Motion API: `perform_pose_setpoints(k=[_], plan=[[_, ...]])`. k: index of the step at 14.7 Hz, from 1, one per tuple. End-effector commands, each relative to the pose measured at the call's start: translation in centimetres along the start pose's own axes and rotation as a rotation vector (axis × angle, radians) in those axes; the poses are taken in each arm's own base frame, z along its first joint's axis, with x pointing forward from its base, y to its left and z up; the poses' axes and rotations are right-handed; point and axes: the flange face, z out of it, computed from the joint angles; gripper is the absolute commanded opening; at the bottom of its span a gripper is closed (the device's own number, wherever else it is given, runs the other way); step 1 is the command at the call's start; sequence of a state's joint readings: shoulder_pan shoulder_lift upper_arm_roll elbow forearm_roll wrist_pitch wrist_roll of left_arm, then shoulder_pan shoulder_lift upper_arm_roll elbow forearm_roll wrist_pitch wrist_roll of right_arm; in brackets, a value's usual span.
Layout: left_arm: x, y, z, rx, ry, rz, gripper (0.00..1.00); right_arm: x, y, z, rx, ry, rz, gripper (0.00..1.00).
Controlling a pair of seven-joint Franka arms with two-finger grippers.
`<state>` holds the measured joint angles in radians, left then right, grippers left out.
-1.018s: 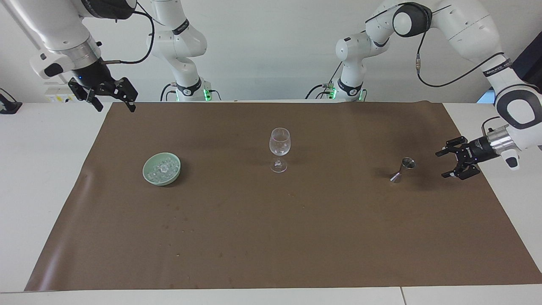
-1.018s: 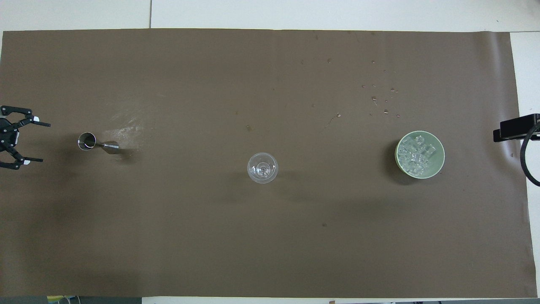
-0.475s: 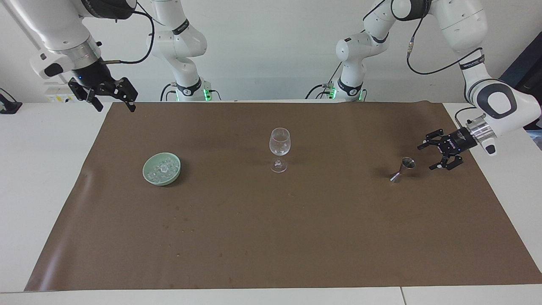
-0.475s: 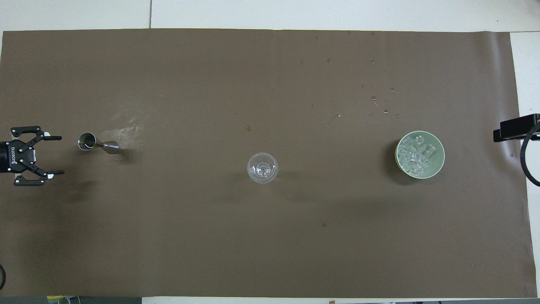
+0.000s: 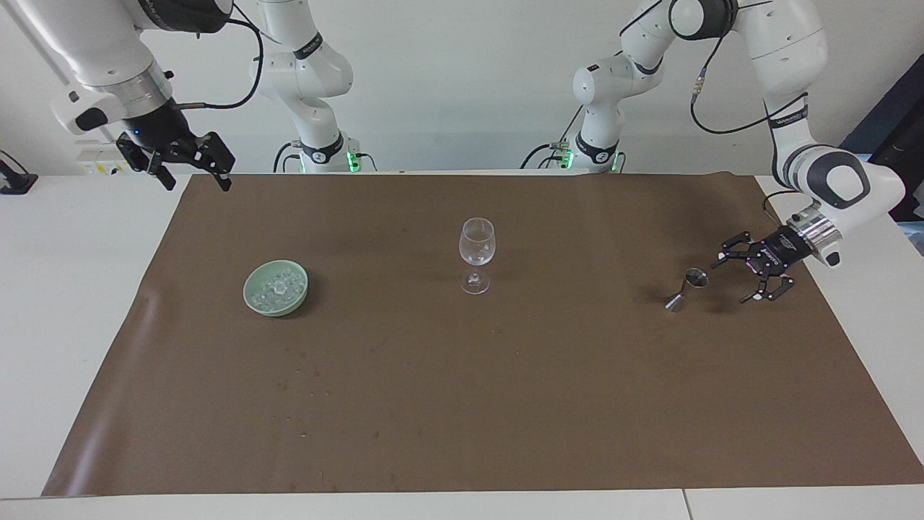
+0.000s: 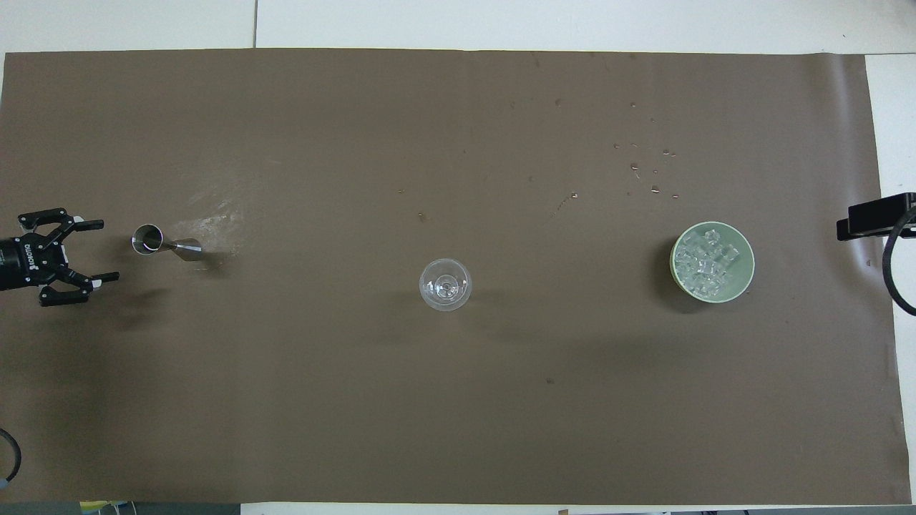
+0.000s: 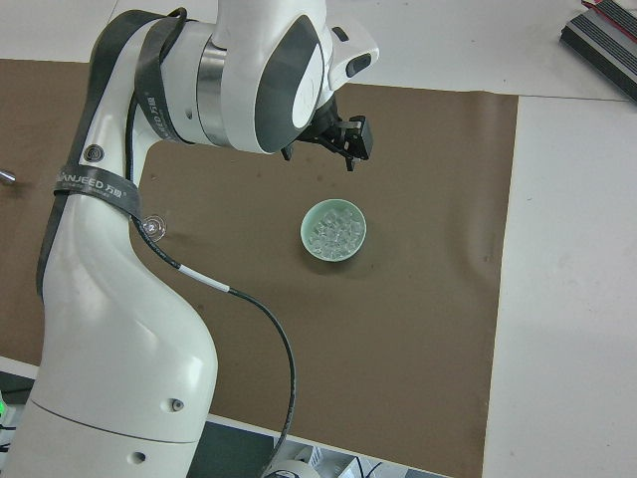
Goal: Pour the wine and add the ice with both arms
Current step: 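Move the open left gripper toward the small silver cup, then close the left gripper around the silver cup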
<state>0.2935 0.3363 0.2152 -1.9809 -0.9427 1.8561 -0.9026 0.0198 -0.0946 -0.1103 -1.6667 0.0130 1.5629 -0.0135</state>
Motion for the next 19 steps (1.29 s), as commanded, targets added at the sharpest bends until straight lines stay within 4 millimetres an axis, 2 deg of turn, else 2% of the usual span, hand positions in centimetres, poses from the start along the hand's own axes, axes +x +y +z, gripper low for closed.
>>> perform_pose_setpoints(k=[1,5,8,10,12,19], plan=[[0.2,0.0,0.3,-0.001,-0.027,0.005,1.0,0.0,0.2,0.1,0.012,0.0,-0.011,1.0],[0.0,-2.7,2.5,0.038,-0.097,0.017,1.0,0.0,0.3,0.1,0.012,0.0,-0.008,1.0],[-0.1,-3.8,4.2,0.018,-0.124,0.022,1.0,0.0,0.3,0.1,0.012,0.0,-0.009,1.0],[-1.3,-4.1,6.0,0.03,-0.149,0.037,1.0,0.0,0.3,0.1,0.012,0.0,-0.009,1.0],[-1.3,-4.6,6.5,-0.014,-0.189,0.026,1.0,0.0,0.3,0.1,0.012,0.0,-0.009,1.0],[-1.6,-4.5,7.4,-0.057,-0.181,0.02,1.0,0.0,0.3,0.1,0.012,0.0,-0.009,1.0]])
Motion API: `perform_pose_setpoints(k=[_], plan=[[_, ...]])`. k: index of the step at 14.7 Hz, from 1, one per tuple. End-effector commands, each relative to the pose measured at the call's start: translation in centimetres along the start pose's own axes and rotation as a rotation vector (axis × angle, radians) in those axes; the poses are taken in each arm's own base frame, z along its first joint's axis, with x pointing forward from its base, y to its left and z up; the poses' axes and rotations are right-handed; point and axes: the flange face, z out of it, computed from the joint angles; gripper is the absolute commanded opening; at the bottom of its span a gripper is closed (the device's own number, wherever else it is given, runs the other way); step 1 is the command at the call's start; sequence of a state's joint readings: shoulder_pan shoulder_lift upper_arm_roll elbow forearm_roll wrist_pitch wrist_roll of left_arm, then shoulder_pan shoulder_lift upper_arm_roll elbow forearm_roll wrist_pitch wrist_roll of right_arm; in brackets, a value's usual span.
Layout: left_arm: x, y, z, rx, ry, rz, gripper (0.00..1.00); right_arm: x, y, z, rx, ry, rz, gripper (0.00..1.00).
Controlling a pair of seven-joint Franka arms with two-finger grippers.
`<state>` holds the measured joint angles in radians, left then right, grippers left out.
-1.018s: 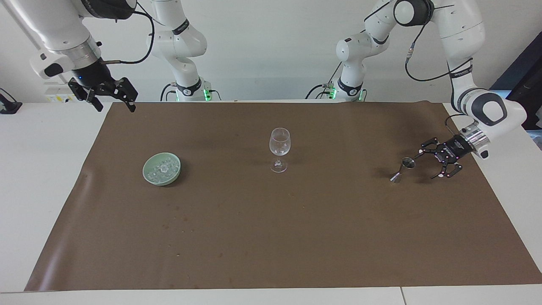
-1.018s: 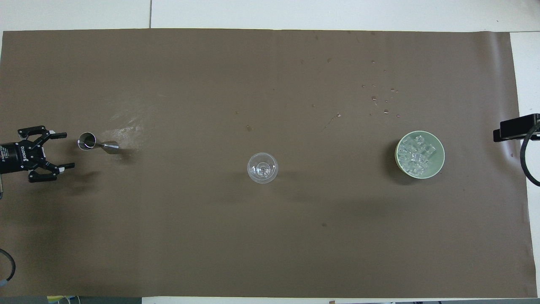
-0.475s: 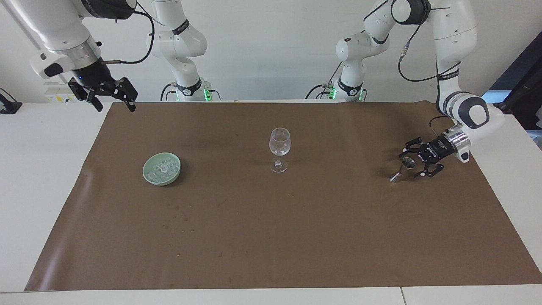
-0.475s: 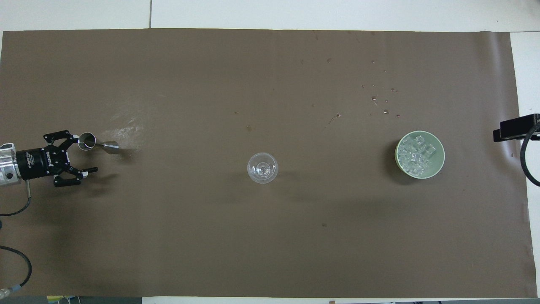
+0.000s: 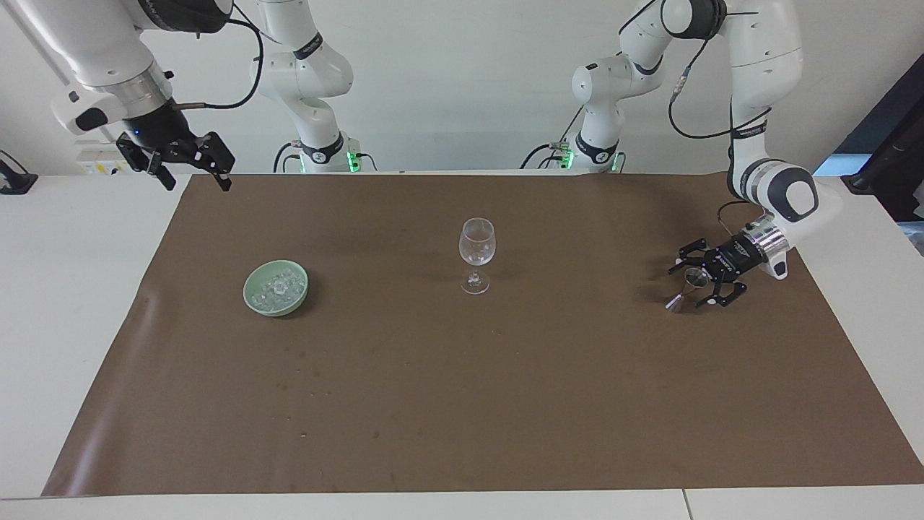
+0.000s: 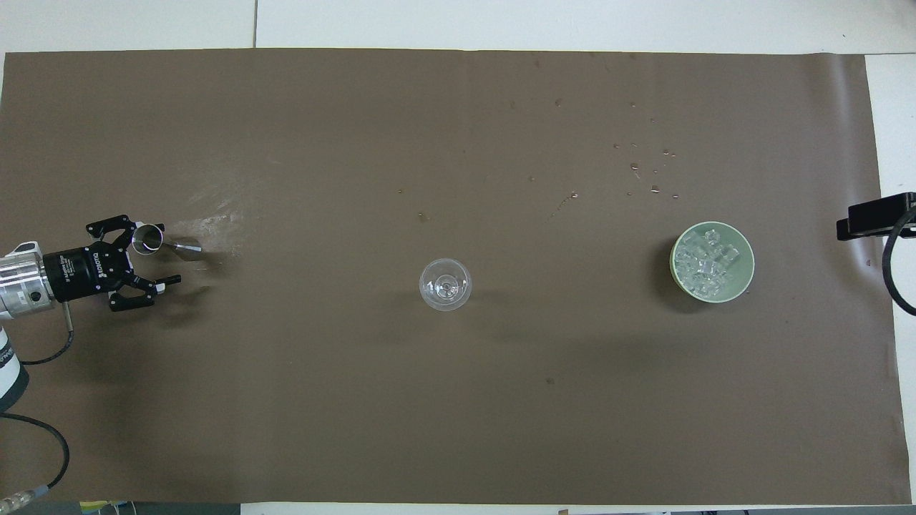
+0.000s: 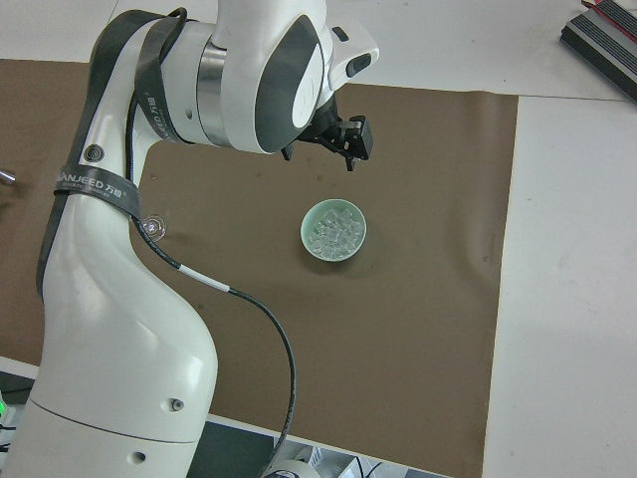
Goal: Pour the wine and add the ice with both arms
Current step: 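Close the left gripper around the silver cup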
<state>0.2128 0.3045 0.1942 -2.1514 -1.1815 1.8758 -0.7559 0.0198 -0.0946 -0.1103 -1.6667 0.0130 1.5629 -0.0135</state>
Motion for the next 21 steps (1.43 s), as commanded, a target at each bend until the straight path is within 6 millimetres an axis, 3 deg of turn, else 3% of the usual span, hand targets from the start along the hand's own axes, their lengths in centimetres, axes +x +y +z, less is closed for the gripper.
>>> perform_pose_setpoints(k=[1,6,15,21], plan=[[-0.2,-0.7,-0.1,-0.053,-0.001,0.006,1.0,0.0,0.3,0.1,0.012,0.0,-0.009,1.0],[-0.7,-0.5,1.5,-0.055,0.022,0.03,1.0,0.0,0.3,0.1,0.012,0.0,-0.009,1.0],[-0.4,-0.4,1.0,-0.07,0.029,0.028,0.99,0.0,0.3,0.1,0.012,0.0,-0.009,1.0],[-0.5,-0.4,0.3,-0.069,0.005,0.028,0.91,0.0,0.3,0.1,0.012,0.0,-0.008,1.0]])
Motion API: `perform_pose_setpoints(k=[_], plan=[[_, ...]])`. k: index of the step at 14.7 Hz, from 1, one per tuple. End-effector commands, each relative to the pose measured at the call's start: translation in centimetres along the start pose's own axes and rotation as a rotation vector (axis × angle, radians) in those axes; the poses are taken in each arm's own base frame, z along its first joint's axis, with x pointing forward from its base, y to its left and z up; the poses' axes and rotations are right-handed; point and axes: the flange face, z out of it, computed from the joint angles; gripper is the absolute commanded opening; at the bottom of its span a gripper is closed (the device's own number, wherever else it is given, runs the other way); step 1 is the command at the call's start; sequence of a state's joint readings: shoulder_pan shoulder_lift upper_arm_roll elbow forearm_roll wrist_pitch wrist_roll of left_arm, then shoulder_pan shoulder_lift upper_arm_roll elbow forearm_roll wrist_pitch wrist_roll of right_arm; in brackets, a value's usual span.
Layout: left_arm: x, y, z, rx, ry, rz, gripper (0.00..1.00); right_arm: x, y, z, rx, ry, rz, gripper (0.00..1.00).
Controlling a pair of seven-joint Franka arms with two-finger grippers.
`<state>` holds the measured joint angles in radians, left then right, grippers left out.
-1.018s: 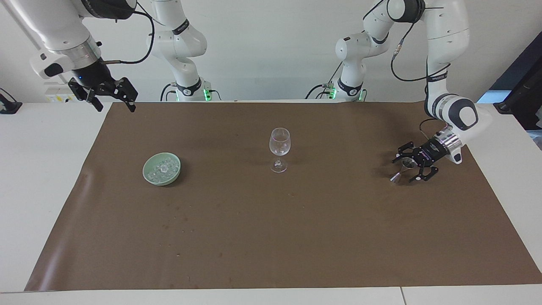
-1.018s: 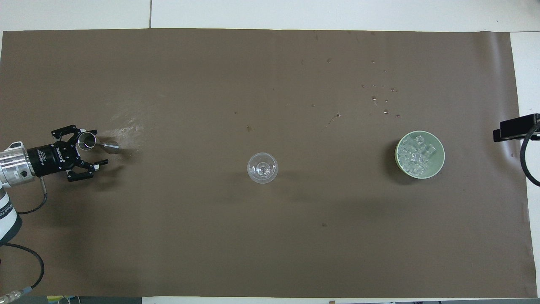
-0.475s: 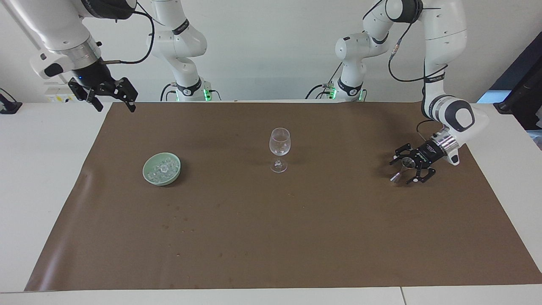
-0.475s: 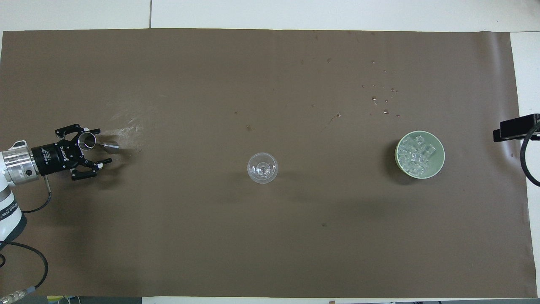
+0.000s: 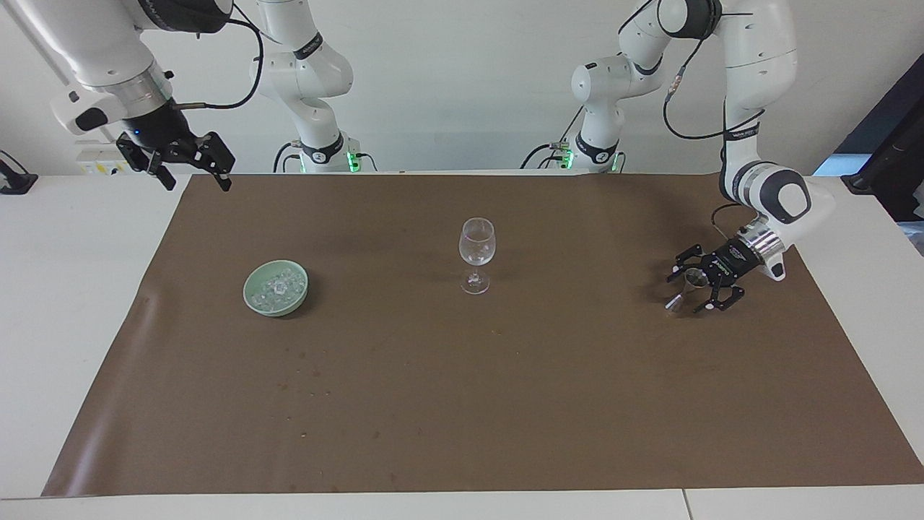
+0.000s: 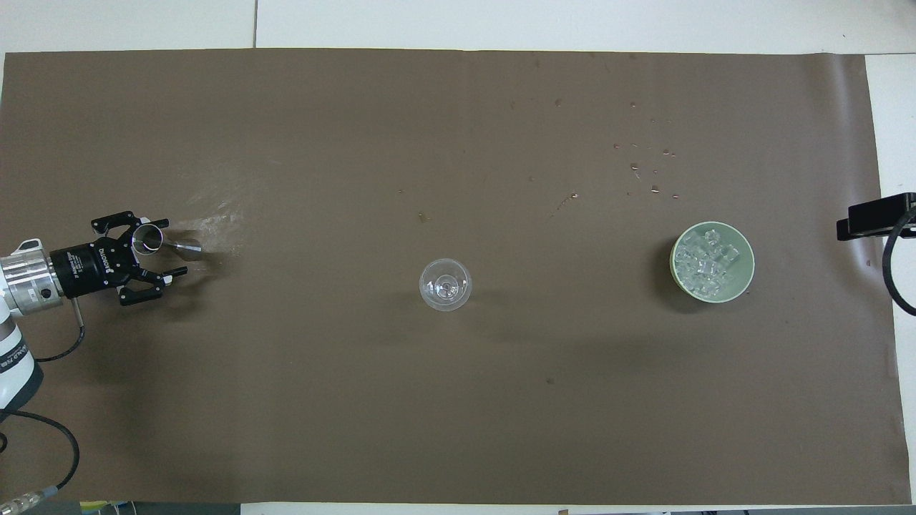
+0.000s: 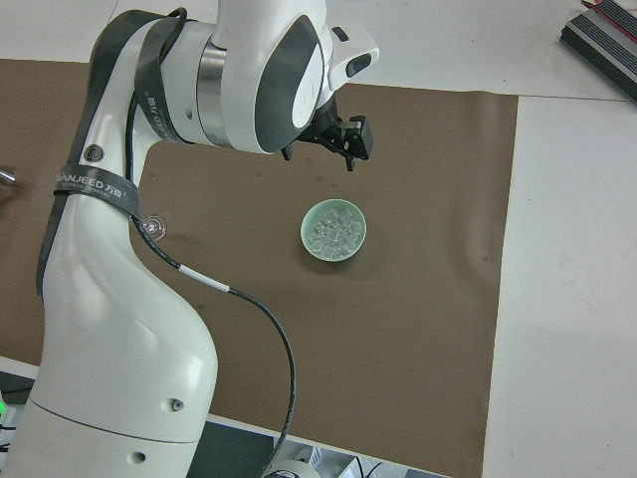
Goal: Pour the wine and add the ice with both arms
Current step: 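Close the left gripper around the silver cup, then lift the silver cup with the left gripper and carry it over the glass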
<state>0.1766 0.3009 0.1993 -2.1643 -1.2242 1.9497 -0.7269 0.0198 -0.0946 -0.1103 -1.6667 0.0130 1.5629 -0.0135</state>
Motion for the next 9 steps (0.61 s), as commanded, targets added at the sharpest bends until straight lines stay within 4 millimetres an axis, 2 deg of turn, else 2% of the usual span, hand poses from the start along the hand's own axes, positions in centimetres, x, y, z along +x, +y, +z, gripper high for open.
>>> perform_pose_setpoints(k=[1,9], plan=[[-0.08,-0.63,-0.95,-0.023,-0.027,0.0,0.9,0.01,0.28,0.12,0.012,0.0,-0.009,1.0],[-0.17,-0.59,-1.56,-0.021,-0.05,0.001,0.72,0.01,0.28,0.12,0.012,0.0,-0.009,1.0]])
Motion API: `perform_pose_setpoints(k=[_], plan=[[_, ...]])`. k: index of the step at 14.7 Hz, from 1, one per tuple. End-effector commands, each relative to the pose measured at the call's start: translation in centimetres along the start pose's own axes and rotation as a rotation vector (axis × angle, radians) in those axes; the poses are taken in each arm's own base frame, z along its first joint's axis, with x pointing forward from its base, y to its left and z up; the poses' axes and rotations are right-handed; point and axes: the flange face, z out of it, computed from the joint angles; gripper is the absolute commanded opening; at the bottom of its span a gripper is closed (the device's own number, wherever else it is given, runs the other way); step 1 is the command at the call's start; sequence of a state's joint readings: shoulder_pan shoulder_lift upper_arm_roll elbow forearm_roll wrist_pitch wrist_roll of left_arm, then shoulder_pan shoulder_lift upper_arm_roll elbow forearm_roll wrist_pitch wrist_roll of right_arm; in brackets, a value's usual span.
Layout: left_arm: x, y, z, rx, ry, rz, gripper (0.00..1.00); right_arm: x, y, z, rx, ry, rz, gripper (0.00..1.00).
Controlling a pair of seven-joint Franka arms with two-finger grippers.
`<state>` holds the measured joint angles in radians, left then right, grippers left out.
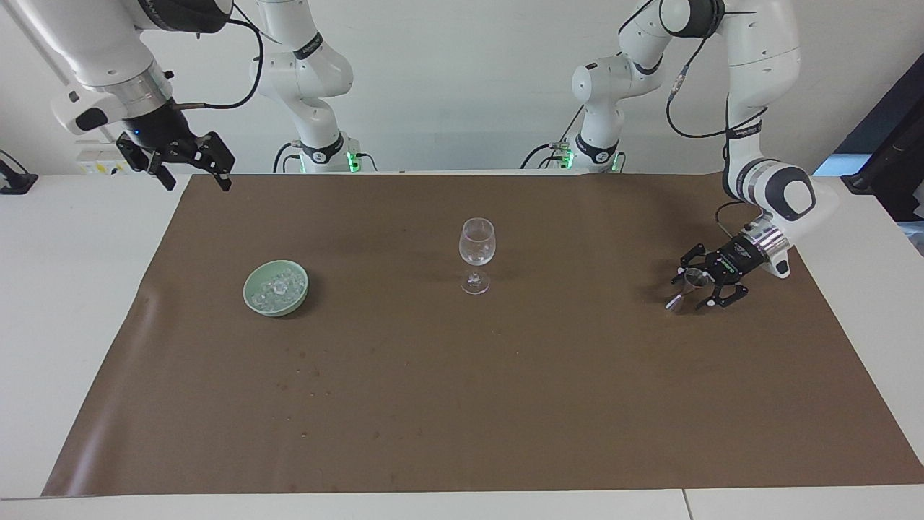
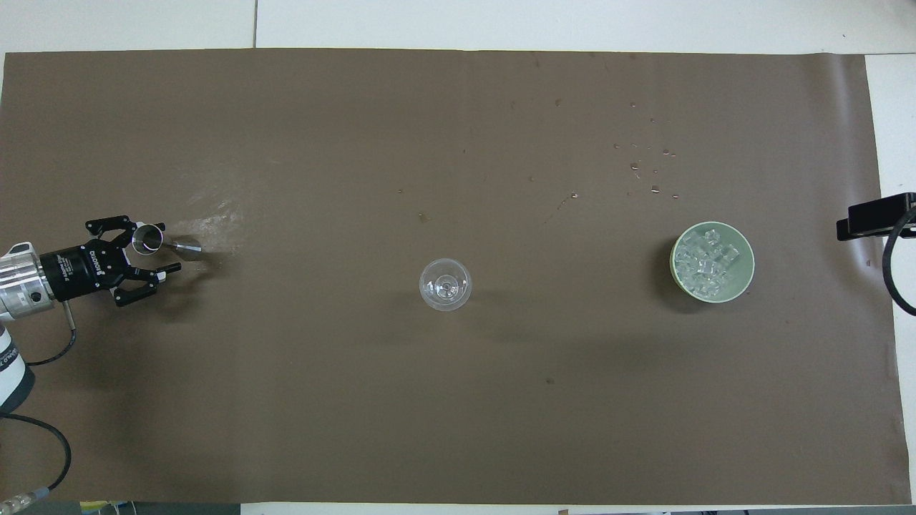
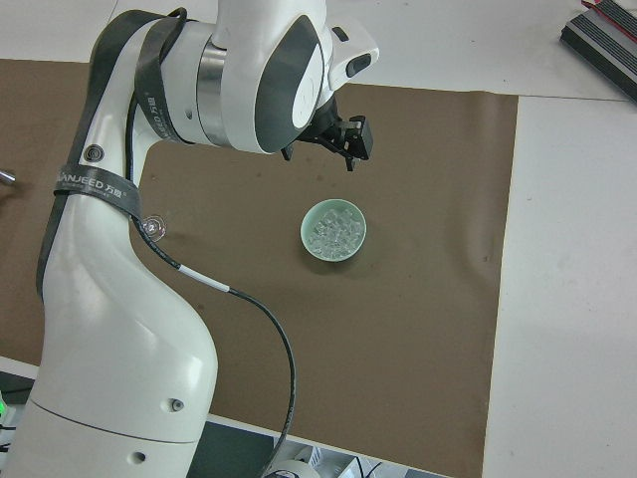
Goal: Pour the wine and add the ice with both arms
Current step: 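Lift the silver cup with the left gripper and carry it over the glass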
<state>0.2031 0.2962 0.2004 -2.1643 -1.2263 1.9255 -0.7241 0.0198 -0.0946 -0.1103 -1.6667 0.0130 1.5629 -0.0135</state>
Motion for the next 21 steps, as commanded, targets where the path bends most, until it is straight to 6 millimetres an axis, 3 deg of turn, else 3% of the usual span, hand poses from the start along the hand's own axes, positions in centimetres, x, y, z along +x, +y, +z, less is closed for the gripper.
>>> perform_pose_setpoints(k=[1,10,11,13,18,21], plan=[[-0.6,-0.6,-0.4,-0.009,-0.035,0.01,0.71,0.0,0.3,0.1,0.012,0.0,-0.01,1.0],[-1.1,-0.5,0.3,-0.006,-0.042,0.036,0.65,0.0,0.3,0.1,0.012,0.0,-0.008,1.0],[-1.1,-0.5,0.3,-0.006,-0.042,0.039,0.54,0.0,0.3,0.1,0.012,0.0,-0.009,1.0],[-1.1,-0.5,0.3,-0.006,-0.042,0.039,0.0,0.0,0.3,0.1,0.012,0.0,-0.01,1.0],[-1.0,-0.4,-1.0,-0.035,-0.083,0.018,0.0,0.0,0.3,0.1,0.012,0.0,-0.01,1.0],[-2.9,-0.6,-2.2,-0.033,-0.135,0.037,0.0,0.0,0.3,0.1,0.012,0.0,-0.01,1.0]])
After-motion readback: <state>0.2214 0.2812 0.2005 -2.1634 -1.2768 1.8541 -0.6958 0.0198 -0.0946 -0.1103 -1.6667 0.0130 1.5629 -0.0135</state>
